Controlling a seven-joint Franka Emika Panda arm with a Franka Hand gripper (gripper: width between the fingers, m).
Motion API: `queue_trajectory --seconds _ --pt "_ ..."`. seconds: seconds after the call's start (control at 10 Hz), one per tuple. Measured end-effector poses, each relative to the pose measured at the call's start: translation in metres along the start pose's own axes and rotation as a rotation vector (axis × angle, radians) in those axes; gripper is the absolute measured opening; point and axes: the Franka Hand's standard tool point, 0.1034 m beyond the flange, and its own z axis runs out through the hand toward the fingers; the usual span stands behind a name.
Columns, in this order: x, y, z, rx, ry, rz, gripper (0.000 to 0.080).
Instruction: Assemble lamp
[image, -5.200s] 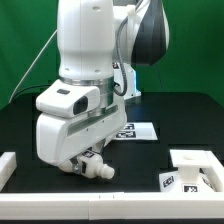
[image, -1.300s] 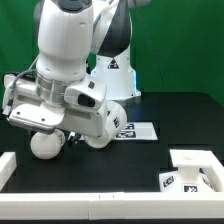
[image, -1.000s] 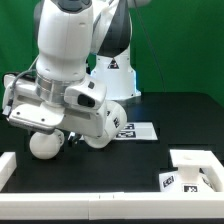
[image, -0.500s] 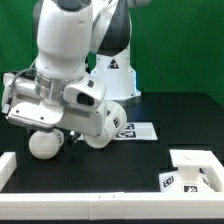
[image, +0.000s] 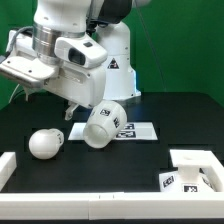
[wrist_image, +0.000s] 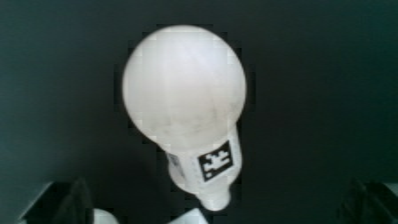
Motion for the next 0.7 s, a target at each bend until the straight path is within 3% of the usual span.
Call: queue_trajectory --seconds 0.4,0.7 --pt "-0.016 0.04 -0.022 -0.067 -0.064 0.573 0.0698" --pt "-0.015 0.044 -0.02 -0.072 -0.054 0.766 0.0698"
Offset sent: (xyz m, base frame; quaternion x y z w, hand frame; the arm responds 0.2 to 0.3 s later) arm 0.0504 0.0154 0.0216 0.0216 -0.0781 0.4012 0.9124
